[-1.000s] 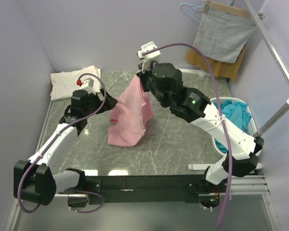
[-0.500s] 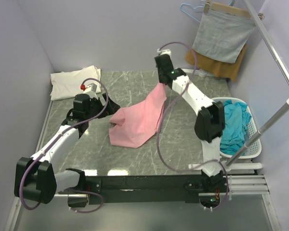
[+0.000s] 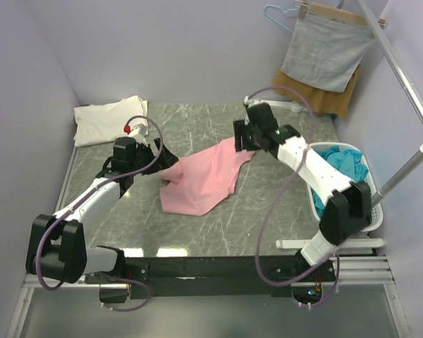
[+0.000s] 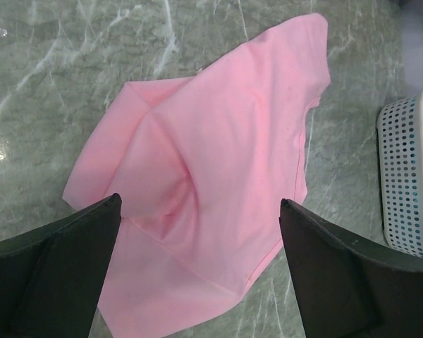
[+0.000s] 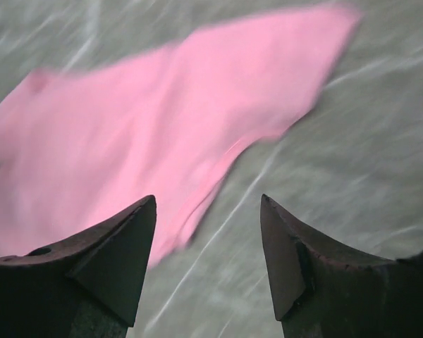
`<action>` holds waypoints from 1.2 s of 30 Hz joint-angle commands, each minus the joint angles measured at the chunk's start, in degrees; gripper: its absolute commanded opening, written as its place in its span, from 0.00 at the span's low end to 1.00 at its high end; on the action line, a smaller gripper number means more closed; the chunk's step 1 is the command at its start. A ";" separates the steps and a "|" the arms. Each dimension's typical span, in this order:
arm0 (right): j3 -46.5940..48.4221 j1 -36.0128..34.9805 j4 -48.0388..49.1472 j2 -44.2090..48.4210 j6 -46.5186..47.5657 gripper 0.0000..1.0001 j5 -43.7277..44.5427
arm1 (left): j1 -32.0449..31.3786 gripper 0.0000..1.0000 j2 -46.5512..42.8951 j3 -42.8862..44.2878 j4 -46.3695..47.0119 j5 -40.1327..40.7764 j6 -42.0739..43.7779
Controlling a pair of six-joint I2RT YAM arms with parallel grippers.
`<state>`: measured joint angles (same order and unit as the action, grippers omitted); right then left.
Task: Fold and stack the t-shirts
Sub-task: Flatten out the tshirt
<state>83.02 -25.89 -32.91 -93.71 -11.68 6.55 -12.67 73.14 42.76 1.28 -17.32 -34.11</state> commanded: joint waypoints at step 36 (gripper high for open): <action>-31.00 -13.13 23.59 -1.64 -25.06 0.59 -18.85 | 0.10 1.00 1.91 1.45 0.92 0.01 0.71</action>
<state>49.60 -38.85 -10.85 -94.41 -36.60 -14.22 -12.67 74.98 42.76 1.91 -17.67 -34.09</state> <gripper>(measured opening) 0.629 0.995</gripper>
